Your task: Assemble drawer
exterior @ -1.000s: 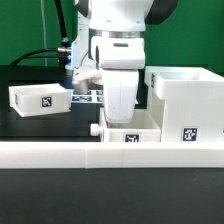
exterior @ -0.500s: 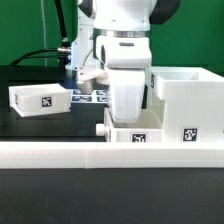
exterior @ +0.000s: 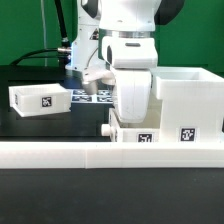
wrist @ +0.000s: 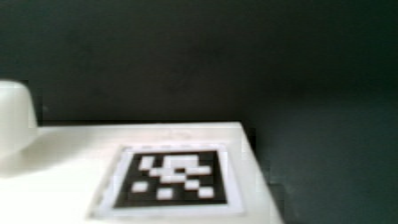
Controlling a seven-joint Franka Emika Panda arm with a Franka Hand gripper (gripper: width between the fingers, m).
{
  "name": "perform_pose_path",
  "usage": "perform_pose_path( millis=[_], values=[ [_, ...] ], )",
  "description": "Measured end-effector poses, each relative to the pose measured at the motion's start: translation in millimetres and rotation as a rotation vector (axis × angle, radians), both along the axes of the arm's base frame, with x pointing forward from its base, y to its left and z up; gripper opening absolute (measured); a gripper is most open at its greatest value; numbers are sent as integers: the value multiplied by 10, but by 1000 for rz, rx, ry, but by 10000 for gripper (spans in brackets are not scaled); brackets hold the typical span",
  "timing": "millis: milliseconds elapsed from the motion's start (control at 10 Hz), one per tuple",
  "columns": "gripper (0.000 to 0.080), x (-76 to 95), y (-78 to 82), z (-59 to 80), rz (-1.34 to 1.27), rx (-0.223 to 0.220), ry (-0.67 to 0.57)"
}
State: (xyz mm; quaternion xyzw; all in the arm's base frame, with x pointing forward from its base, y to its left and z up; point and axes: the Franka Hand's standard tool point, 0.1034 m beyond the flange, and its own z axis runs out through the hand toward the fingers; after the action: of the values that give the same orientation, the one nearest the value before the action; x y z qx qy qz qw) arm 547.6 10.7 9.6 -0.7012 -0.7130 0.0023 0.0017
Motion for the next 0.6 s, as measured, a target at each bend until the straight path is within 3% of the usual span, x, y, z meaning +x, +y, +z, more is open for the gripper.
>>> perform_pose_path(
  millis=[400, 500, 600],
  values=[
    [42, -1, -3, 1, 2, -1, 6],
    [226, -8, 0, 18, -3, -1, 3],
    [226, 9, 13, 59, 0, -3, -1]
  ],
)
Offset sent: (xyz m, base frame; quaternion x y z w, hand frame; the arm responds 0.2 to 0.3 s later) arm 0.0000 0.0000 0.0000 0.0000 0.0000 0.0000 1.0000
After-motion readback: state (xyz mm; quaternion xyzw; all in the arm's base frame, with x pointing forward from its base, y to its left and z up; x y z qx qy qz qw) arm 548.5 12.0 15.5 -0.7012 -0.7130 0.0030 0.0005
